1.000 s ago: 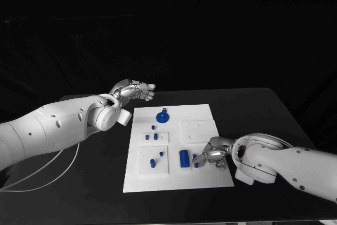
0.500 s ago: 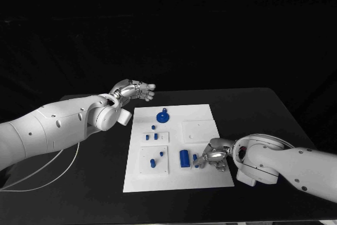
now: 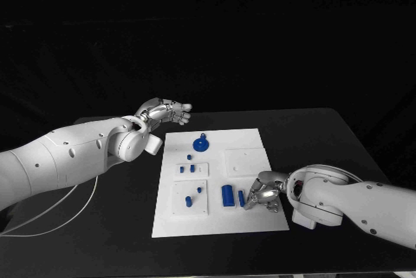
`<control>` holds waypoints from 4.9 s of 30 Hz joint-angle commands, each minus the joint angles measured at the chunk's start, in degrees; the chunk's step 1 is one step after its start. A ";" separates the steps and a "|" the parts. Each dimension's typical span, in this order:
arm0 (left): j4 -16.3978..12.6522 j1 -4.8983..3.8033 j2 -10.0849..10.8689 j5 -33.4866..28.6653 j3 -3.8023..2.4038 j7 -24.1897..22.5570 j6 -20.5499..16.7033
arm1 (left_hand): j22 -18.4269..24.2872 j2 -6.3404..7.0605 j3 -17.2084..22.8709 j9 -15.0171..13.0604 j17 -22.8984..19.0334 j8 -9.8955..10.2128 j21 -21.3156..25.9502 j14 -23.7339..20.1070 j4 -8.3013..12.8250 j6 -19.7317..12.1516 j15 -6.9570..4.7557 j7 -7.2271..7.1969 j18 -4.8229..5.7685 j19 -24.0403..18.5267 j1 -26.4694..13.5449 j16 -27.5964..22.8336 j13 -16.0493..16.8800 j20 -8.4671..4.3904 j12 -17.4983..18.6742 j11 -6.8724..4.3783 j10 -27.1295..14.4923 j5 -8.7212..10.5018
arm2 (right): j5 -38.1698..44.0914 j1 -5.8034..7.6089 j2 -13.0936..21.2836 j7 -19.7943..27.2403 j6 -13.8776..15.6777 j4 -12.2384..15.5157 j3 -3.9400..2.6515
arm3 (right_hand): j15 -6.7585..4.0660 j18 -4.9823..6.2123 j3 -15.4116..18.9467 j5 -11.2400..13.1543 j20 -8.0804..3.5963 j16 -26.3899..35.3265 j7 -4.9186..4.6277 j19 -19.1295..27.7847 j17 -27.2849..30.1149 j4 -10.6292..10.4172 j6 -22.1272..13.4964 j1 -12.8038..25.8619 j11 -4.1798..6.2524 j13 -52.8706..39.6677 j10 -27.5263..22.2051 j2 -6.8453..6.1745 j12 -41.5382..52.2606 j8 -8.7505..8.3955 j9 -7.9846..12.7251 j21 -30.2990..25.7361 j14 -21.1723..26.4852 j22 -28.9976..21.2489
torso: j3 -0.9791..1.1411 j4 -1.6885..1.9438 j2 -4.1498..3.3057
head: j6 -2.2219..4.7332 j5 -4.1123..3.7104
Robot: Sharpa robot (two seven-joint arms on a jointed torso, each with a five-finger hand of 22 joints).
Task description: Assemble the parts on the task board
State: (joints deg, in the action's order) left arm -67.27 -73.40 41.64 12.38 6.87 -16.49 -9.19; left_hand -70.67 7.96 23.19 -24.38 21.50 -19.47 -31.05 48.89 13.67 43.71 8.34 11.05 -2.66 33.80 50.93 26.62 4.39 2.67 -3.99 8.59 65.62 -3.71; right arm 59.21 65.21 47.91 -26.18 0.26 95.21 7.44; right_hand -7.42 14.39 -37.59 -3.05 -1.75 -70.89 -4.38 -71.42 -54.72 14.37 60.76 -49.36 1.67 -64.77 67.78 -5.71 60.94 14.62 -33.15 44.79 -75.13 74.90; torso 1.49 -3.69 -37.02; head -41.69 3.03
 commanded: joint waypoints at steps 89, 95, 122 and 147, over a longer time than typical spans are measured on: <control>1.35 -0.05 -0.60 -2.02 -0.01 -1.35 -1.13 | -0.49 -0.89 0.06 0.13 0.68 -0.56 0.60 0.63 0.60 -0.20 0.13 -0.05 -1.07 0.55 0.38 -0.70 -0.02 0.09 -0.33 -0.39 0.12 -0.18 | -11.46 2.23 -0.11 14.33 -0.43 -8.87 -3.39 | -0.13 0.61 12.02 -7.30 -0.07 0.76 -0.74 0.55 -0.07 2.08 -2.27 7.73 -0.32 -0.80 -1.02 -1.30 -0.18 -0.77 -0.05 -0.61 0.31 -0.24 | -0.13 -0.06 0.32 | 1.39 -0.43; 2.61 -0.06 -0.61 -4.42 -0.03 -2.79 -2.61 | -0.67 -1.33 -0.16 0.05 1.03 -0.96 0.60 1.11 0.77 0.39 -0.06 -0.29 -1.14 0.95 0.21 -0.64 0.07 -0.08 -0.54 -0.62 0.61 0.04 | -18.45 4.16 -2.27 24.40 3.07 -16.95 -4.61 | 0.04 0.61 12.67 -9.15 -0.34 1.12 -0.98 1.07 -0.05 2.27 -3.45 6.90 -0.53 -0.88 -1.58 -0.33 -0.28 -1.30 -0.03 -1.01 0.67 -0.36 | -0.43 -0.17 0.96 | 3.83 -0.77; 9.58 -0.03 -5.10 -11.10 -0.07 -4.62 -3.38 | 21.12 -7.96 -23.19 24.38 -21.50 19.47 31.05 -48.89 -13.67 -43.71 -8.34 -11.05 2.66 -33.80 -50.93 -26.62 -4.39 -2.67 3.99 -8.59 -22.06 3.71 | -39.47 4.06 -15.48 38.03 5.17 -44.06 -10.02 | 7.42 -14.39 37.59 3.05 1.75 70.89 4.38 71.42 54.72 -14.37 -60.76 49.36 -1.67 64.77 -67.78 5.71 -60.94 -14.62 33.15 -44.79 75.13 -31.95 | -0.69 -0.52 2.36 | 10.11 -0.63; -20.08 12.17 2.39 -12.27 -6.32 -12.60 -32.38 | 70.67 -7.96 -23.19 24.38 -21.50 19.47 31.05 -48.89 -13.67 -43.71 -8.34 -11.05 2.66 -33.80 -50.93 -26.62 -4.39 -2.67 3.99 -8.59 -65.62 3.71 | -56.08 -3.61 -5.16 53.14 37.74 -11.39 -7.85 | 7.42 -14.39 37.59 3.05 1.75 70.89 4.38 71.42 54.72 -14.37 -60.76 49.36 -1.67 64.77 -67.78 5.71 -60.94 -14.62 33.15 -44.79 75.13 -74.90 | -1.49 3.69 5.84 | 7.32 -3.03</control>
State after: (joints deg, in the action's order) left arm -86.57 -61.42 43.90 0.57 0.66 -25.59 -34.13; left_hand -2.03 0.07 0.60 -0.32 0.32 -0.38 -0.57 0.82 0.26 0.83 0.11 0.17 -0.87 0.79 1.17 0.53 0.11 0.06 -0.39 0.03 1.38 -0.27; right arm 7.92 61.77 42.43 21.52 29.15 82.70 -0.39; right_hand 0.02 0.80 -0.24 -0.20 -0.01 -0.20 0.01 -0.28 -0.16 0.02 0.26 -0.31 0.01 -0.13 0.20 0.00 0.20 0.20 -0.11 0.20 -0.27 0.17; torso 0.03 -0.07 -31.26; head -34.37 0.01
